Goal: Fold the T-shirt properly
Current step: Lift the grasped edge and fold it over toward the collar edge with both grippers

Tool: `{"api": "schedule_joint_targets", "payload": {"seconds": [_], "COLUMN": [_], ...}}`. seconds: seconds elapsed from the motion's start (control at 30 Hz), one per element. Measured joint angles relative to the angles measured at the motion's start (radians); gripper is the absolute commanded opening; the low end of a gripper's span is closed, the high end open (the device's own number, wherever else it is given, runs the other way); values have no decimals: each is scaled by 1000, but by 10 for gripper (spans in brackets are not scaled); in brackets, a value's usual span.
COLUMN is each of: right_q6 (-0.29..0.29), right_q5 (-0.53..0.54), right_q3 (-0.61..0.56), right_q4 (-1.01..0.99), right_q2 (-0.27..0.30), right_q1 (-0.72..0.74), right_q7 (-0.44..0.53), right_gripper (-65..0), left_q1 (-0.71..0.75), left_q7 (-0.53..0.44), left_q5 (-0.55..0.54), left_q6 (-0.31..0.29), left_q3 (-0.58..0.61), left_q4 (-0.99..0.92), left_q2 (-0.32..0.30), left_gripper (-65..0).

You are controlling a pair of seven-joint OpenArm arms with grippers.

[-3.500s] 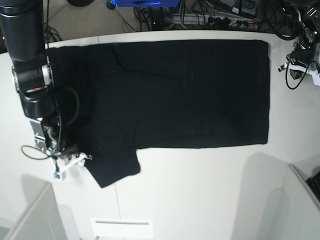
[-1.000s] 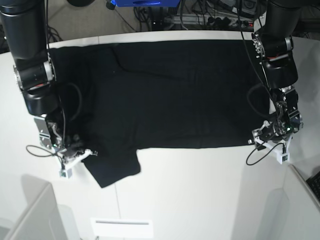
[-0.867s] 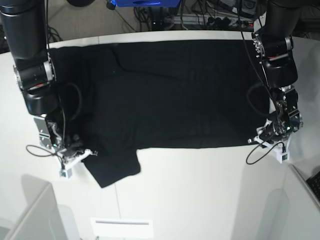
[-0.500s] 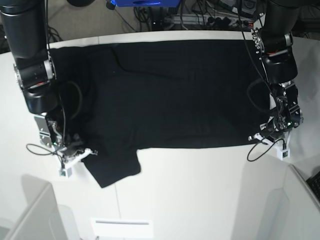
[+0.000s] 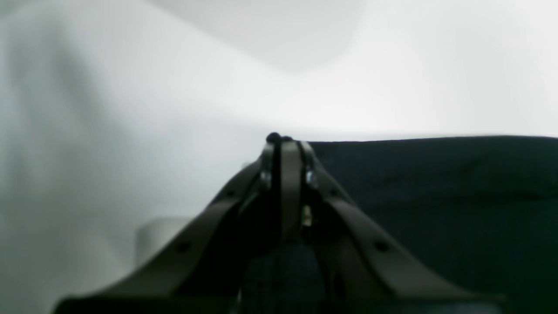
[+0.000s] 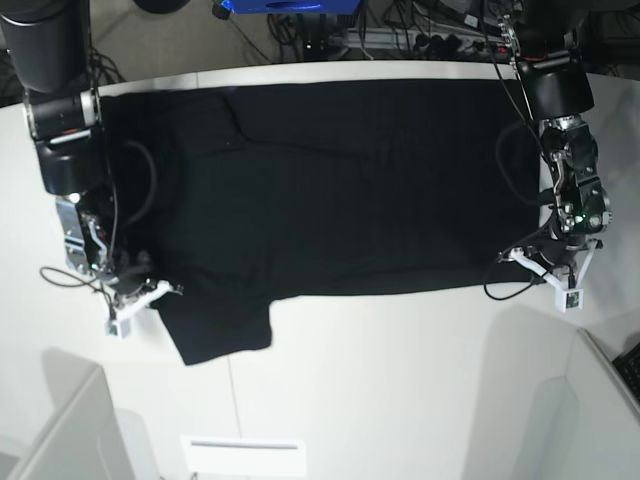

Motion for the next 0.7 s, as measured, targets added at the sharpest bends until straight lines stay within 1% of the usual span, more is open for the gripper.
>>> {"api": "schedule_joint_targets", "payload": {"seconds": [0.07,0.2,0.3,0.37,0.47,0.57,0.63,0.7], "right_q6": [1,-6,-6,-5,-3,-3,-3,-4], "right_q5": [2,0,0,1,3,0,-3,-4], "right_q3": [0,0,1,1,5,96,137,167], "right_q4": [45,127,172,194,237,293,327,359], "right_q2": [6,32,36,32,31,24,28,31], "right_q1": [-23,-52,-58,-58,-73,-124,-149,-154], "right_q7": [-1,-6,-2,-2,-1,-5,-13,-86], "right_gripper": [-650,-650,-650,-650,-650,-650,-650,-650], "left_q1": [8,27,32,44,82,112,128,148], "left_q7": [43,100,154,183,183,187,186,187], "left_q5": [-10,-177,-249,-256,-265,-263,-266,-267], "left_q6": [0,-5,1,0,0,1,1,0], "left_q3": [-5,-100,-137,-145,-145,-145,-145,-145], "left_q4": [32,77,82,106,171,227,256,278], "left_q2": [2,5,-5,-3,0,0,-1,0], "left_gripper": [-650,-650,-650,-650,-650,-650,-650,-650]}}
